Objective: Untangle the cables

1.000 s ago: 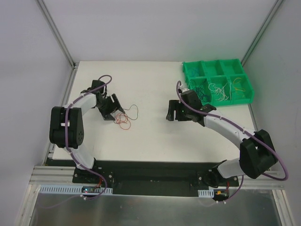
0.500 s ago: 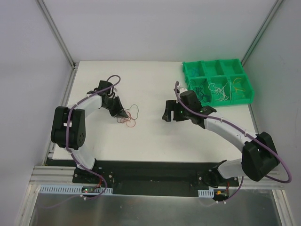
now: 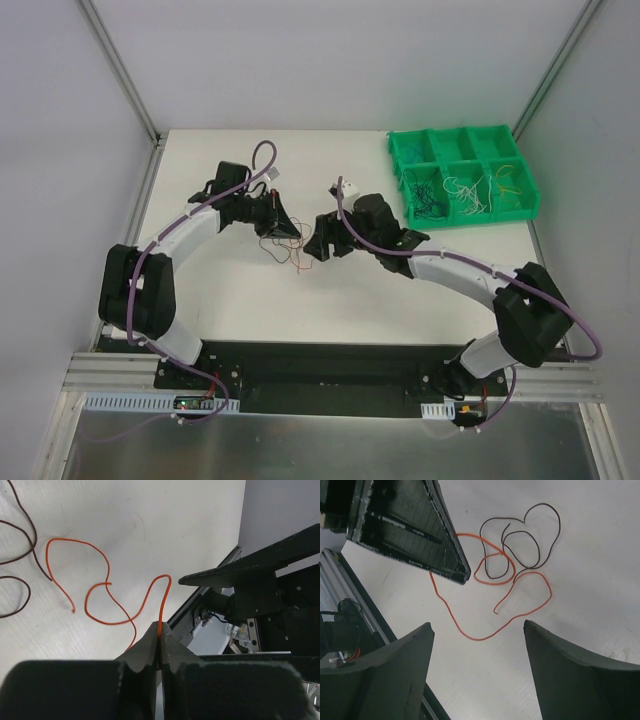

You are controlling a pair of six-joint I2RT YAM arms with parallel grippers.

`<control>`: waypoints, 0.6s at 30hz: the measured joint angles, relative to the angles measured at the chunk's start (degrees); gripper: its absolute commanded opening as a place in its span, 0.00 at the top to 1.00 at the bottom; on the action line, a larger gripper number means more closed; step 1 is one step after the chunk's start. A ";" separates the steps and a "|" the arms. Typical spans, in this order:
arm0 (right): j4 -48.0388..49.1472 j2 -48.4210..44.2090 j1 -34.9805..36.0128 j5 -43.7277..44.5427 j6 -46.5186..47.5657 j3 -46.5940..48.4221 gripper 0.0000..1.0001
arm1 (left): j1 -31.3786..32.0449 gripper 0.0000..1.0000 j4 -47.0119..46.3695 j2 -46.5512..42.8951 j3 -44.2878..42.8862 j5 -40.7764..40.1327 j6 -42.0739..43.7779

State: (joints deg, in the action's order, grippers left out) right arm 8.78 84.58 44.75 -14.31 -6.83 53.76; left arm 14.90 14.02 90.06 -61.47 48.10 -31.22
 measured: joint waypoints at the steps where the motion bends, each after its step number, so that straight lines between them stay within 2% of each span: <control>1: 0.59 0.96 0.13 -0.04 -0.20 0.68 0.29 | 0.00 1.00 -0.07 0.00 0.00 0.74 -0.26; 10: 6.95 10.03 4.00 -0.37 -1.60 4.44 0.29 | 0.00 1.00 -1.40 -1.68 0.00 3.72 -2.16; 12: 7.56 11.28 5.14 -0.52 -1.68 4.85 0.32 | 0.00 1.00 -1.62 -2.38 0.00 4.04 -2.34; 14: 8.15 11.96 5.97 -0.55 -1.70 5.07 0.43 | -0.31 1.00 -1.79 -2.82 0.00 4.28 -2.47; 18: 8.96 12.61 7.02 -0.04 -2.01 5.44 0.89 | -0.72 0.99 -1.81 -3.08 0.00 4.46 -2.58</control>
State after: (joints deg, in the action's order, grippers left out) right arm 17.74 97.19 51.77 -14.35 -8.84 59.20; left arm 14.17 12.21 86.98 -61.47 52.56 -33.80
